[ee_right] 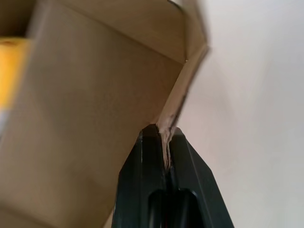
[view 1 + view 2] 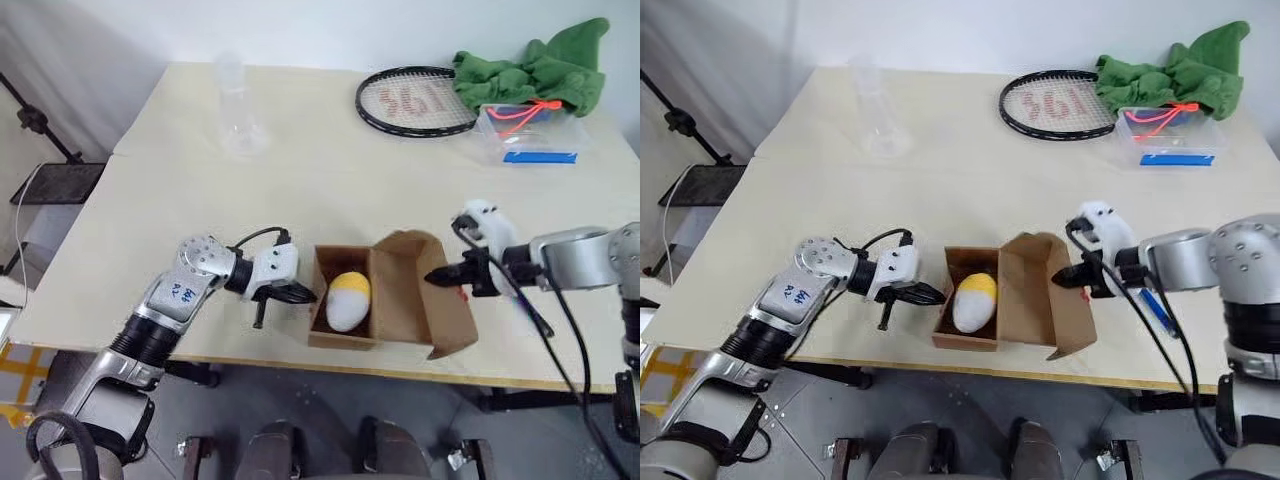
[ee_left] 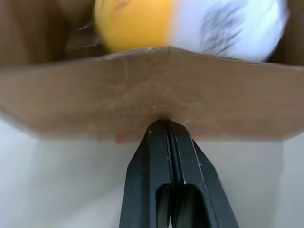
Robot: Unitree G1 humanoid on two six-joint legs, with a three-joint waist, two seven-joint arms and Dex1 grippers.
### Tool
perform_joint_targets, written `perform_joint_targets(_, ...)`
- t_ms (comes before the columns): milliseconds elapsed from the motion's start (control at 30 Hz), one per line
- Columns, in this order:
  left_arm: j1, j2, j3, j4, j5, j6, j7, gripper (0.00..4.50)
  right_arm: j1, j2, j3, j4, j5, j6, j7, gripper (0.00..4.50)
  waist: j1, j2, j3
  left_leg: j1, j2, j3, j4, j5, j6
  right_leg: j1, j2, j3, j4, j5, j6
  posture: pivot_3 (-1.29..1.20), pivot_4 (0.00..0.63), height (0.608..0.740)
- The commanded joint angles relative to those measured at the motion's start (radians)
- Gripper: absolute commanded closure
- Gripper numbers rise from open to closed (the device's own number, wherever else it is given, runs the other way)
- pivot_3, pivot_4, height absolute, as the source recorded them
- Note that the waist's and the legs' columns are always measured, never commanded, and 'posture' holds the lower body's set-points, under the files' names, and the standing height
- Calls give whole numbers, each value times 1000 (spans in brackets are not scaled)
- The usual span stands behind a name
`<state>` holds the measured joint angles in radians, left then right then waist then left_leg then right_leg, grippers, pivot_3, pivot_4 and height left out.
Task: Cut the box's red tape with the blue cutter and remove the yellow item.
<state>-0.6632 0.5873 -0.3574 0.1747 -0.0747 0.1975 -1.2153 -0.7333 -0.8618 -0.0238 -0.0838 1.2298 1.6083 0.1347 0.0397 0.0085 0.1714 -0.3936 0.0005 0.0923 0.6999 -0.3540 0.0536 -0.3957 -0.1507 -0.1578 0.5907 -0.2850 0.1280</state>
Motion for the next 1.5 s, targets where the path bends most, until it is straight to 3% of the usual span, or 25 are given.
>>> perform_joint_targets(33, -9, -19, -1, 5, 9, -4, 2, 4500, 14, 7, -3, -54, -55, -27, 65, 4492, 2, 0, 0, 0, 0, 0, 0, 0, 0, 0, 0, 0, 0, 0, 1, 0, 150, 740)
perform_joint_targets(167, -10, -32, 23, 34, 13, -3, 31, 4500, 69, -24, 57, -140, -188, -177, 181, 4492, 3, 0, 0, 1, 0, 0, 0, 0, 0, 0, 0, 0, 0, 0, 1, 0, 150, 740)
perform_joint_targets(200, -11, -37, 39, 40, 8, 3, 46, 4500, 87, -34, 61, -153, -216, -208, 206, 4296, 3, 0, 0, 1, 0, 0, 0, 0, 0, 0, 0, 0, 0, 0, 1, 0, 150, 740)
perform_joint_targets(300, -13, -39, 83, 43, -5, 5, 75, 3925, 120, -58, 40, -186, -253, -265, 286, 3566, 3, -1, 0, 1, 0, 1, 0, 0, 1, 0, 0, 0, 0, 1, 2, 0, 150, 740)
perform_joint_targets(433, -34, -9, 134, 23, -51, 96, 50, 2781, 148, -99, -5, -188, -298, -316, 364, 2234, -6, -1, 1, 1, 1, 1, 0, 0, 1, 0, 0, 0, 0, 1, 2, 0, 150, 740)
perform_joint_targets(633, -107, 13, 221, -69, -139, 213, 52, 1031, 321, -229, -149, -228, -314, -401, 534, 246, -5, -4, 3, 1, 0, 0, 0, 0, 1, 0, 0, 0, 0, 1, 2, 0, 150, 740)
perform_joint_targets(667, -123, 3, 233, -100, -162, 249, 59, 697, 346, -246, -168, -230, -318, -409, 554, 0, -2, -5, 3, 1, 0, 0, 0, 0, 1, 1, 0, 0, 0, 1, 2, 0, 150, 740)
perform_joint_targets(733, -157, -23, 251, -180, -216, 318, 77, 50, 398, -259, -246, -225, -325, -449, 588, 0, 2, -6, 4, 1, 0, 0, 0, 0, 1, 1, 0, 0, -1, 1, 3, 0, 150, 740)
perform_joint_targets(867, -206, -98, 255, -280, -268, 358, 140, 16, 491, -246, -423, -253, -358, -595, 679, 0, 10, -6, 4, 2, 0, 0, 0, 0, 1, 2, -1, 1, -1, 2, 3, 0, 150, 740)
perform_joint_targets(933, -188, -100, 182, -323, -275, 388, 95, 16, 523, -257, -470, -274, -359, -627, 724, 0, 10, -6, 4, 3, 0, 1, 0, 0, 1, 2, 0, 1, -1, 2, 3, 0, 150, 740)
perform_joint_targets(1300, -119, -70, -96, -189, -74, 177, -23, 16, 526, -245, -520, -398, -334, -699, 782, 0, 11, -6, 4, 5, 1, 3, 1, 1, 0, 3, 1, 2, 0, 2, 3, 0, 150, 740)
perform_joint_targets(1500, -172, -113, -107, -60, -11, 83, -17, 1492, 545, -229, -529, -428, -332, -697, 743, 0, 14, -6, 4, 4, 0, 1, 3, 1, 1, 4, 0, 2, 0, 2, 3, 0, 150, 740)
